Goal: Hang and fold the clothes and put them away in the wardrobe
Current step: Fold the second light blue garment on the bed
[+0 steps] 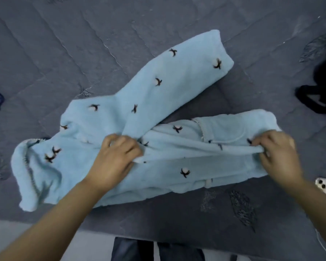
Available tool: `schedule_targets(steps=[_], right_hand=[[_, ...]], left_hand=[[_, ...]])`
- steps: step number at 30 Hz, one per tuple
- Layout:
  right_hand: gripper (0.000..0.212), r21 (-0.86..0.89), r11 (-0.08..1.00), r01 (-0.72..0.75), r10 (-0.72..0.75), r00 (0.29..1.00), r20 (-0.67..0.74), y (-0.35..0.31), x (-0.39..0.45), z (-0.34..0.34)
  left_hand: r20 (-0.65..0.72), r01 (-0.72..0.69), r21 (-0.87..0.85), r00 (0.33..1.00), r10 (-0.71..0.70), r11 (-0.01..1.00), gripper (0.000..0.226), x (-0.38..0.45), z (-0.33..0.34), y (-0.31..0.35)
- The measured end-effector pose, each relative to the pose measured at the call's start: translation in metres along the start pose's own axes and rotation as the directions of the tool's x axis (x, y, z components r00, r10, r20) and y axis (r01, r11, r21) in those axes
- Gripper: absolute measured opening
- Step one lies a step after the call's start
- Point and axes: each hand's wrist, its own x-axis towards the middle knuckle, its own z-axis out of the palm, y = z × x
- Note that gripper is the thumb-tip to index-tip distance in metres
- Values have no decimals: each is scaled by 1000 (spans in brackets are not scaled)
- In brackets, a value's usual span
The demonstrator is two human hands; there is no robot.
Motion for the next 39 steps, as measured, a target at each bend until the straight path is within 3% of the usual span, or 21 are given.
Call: schedule_targets(steps=[3,4,6,9,10,12,15,19,21,22,23,25,26,27,29,30,32,34,36,39], right_hand=[[45,-17,997,-76,77,994,73,-15,-16,17],[43,-7,992,-123,123,991,48,-22,-17,18],[42,48,985,-163,166,985,-50,-41,-11,16],[44,134,991,1,14,994,-107,-80,15,23],[46,126,990,61,-52,996,-73,-91,26,30],[51,91,992,82,-88,995,54,-100,43,49],[60,36,998,-53,44,975,220,-82,44,78],[68,55,993,-106,91,970,227,-75,42,91],[61,210,952,-224,176,958,228,-86,52,87],[56,325,894,-309,245,944,223,-96,57,83],[51,462,801,-381,322,924,205,-107,65,79],[38,711,506,-488,498,838,221,-135,84,66],[32,790,316,-526,570,771,284,-149,97,62],[27,833,116,-541,608,702,370,-163,111,61],[16,801,-242,-547,597,567,567,-190,138,61],[11,761,-372,-532,575,511,639,-203,151,60],[13,721,-464,-514,570,449,688,-221,171,62],[21,687,-530,-498,506,464,727,-233,182,60],[29,681,-600,-419,430,549,717,-241,185,51],[40,728,-645,-233,395,714,578,-246,171,27]], left_hand=[[179,35,-49,983,-25,998,27,-6,13,14],[151,43,-87,988,-29,995,23,-5,13,17],[-34,35,-168,999,-42,985,18,5,11,25],[-229,90,-164,965,-127,982,28,37,14,31],[-199,134,-149,966,-163,980,34,47,19,30],[22,203,-73,979,-202,976,50,59,36,27],[334,208,94,914,-228,974,64,52,71,22],[422,247,124,863,-276,961,67,54,91,11],[451,290,-43,859,-241,956,68,65,84,9],[472,373,-223,850,-235,901,67,68,75,7],[472,475,-451,846,-250,755,63,69,61,1],[388,506,-797,847,-362,329,45,68,29,-22],[325,473,-844,826,-460,254,38,66,16,-41],[277,477,-834,797,-536,278,36,63,4,-64],[250,627,-624,726,-641,467,43,59,-10,-114],[294,705,-476,691,-660,526,52,55,-15,-135],[494,793,-310,606,-624,525,60,49,-21,-162],[645,784,-376,604,-468,494,51,42,-22,-174],[645,716,-507,685,-340,480,44,31,-27,-175],[596,599,-643,783,-179,477,22,8,-46,-176]])
